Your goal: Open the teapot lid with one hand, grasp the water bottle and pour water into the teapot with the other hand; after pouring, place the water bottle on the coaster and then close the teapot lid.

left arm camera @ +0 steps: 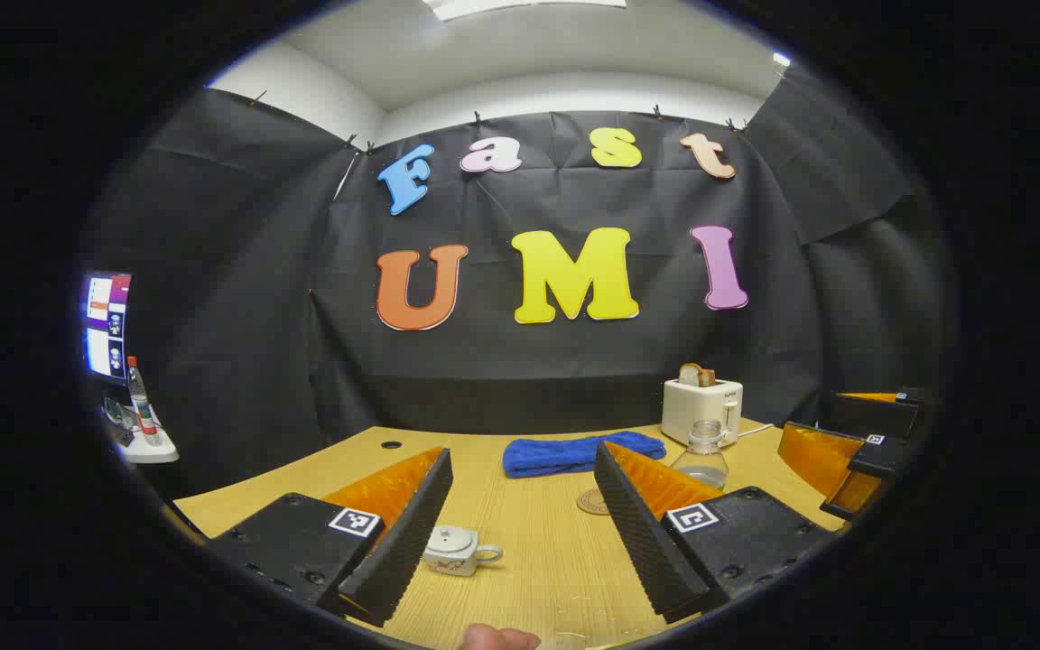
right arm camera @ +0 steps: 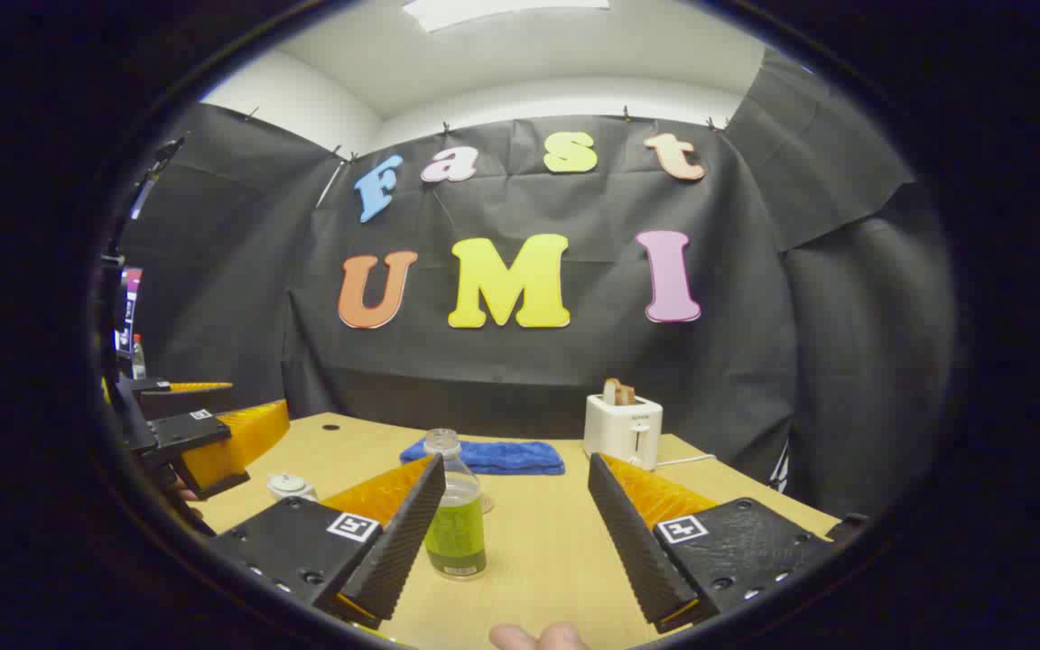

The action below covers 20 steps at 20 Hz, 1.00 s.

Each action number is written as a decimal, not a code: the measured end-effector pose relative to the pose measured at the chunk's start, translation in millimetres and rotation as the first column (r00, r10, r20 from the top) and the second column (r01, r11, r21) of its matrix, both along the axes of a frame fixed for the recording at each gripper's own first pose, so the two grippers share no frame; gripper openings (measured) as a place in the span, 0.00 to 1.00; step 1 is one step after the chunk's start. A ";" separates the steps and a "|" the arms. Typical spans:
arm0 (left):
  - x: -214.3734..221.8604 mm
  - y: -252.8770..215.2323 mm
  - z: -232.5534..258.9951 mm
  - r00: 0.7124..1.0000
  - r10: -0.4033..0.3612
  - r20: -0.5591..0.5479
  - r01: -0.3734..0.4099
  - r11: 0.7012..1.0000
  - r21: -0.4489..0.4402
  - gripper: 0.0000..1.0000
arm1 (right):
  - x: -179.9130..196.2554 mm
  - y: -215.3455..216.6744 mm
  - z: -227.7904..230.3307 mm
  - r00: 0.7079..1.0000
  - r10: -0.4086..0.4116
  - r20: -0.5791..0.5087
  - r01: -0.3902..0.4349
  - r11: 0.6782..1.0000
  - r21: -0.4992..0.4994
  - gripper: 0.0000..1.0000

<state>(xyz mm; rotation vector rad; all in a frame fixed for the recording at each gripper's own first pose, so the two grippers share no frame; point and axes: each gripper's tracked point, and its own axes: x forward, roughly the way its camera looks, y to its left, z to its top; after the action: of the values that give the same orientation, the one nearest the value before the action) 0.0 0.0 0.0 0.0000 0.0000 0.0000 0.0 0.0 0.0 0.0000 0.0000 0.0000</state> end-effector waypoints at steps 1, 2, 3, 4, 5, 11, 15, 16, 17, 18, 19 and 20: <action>-0.4 1.0 -2.1 1.000 0.001 -0.003 -0.001 1.000 -0.001 0.99 | 0.1 -0.9 0.1 1.000 -0.005 0.004 0.005 1.000 0.004 0.95; 0.3 1.8 -3.5 1.000 0.004 -0.009 -0.004 1.000 -0.002 0.99 | 1.3 -2.0 1.3 1.000 -0.009 0.002 0.009 1.000 0.009 0.95; 1.1 2.3 -5.7 1.000 0.006 -0.015 -0.006 1.000 -0.001 0.99 | 2.1 -3.0 0.3 1.000 -0.011 0.000 0.011 1.000 0.016 0.98; 1.1 2.1 -6.2 1.000 0.006 -0.017 -0.006 1.000 -0.001 0.99 | 3.1 -4.5 -0.9 1.000 -0.013 -0.005 0.013 1.000 0.020 0.95; 0.7 1.3 -6.9 1.000 0.003 -0.017 -0.003 1.000 0.000 0.99 | 3.1 -6.3 -2.7 1.000 -0.017 -0.008 0.017 1.000 0.020 0.95; 1.4 -3.0 -10.2 1.000 -0.005 -0.023 0.005 1.000 0.013 0.99 | 4.7 -11.1 -4.1 1.000 -0.017 -0.020 0.018 1.000 0.019 0.98; 1.4 -2.3 -9.2 1.000 -0.007 -0.020 0.007 1.000 0.015 0.99 | 2.6 -10.8 -5.4 1.000 -0.018 -0.012 0.019 1.000 0.011 0.95; 2.1 -2.9 -8.5 1.000 -0.008 -0.021 0.008 1.000 0.016 0.99 | 2.7 -9.6 -6.3 1.000 -0.016 -0.016 0.016 1.000 0.012 0.98; 1.9 -2.2 -9.2 1.000 -0.009 -0.020 0.009 1.000 0.016 0.99 | 3.9 -9.0 -8.3 1.000 -0.015 -0.020 0.016 1.000 0.013 0.98; 2.0 -0.9 -9.1 1.000 -0.004 -0.018 0.004 1.000 0.014 0.99 | 3.9 -8.9 -9.3 1.000 -0.015 -0.021 0.015 1.000 0.013 0.98; 2.7 -1.0 -9.2 1.000 -0.002 -0.018 0.002 1.000 0.014 0.99 | 3.7 -8.3 -10.2 1.000 -0.014 -0.021 0.014 1.000 0.012 0.98; 1.9 -0.5 -7.9 1.000 -0.001 -0.017 0.002 1.000 0.017 0.99 | 4.0 -8.3 -10.4 1.000 -0.010 -0.022 0.011 1.000 0.014 0.98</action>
<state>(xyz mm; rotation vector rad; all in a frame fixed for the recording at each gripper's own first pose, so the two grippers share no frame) 1.9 -0.5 -7.9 0.0166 0.0169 -0.0016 4.0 -8.3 -10.4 0.0137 0.0217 -0.0105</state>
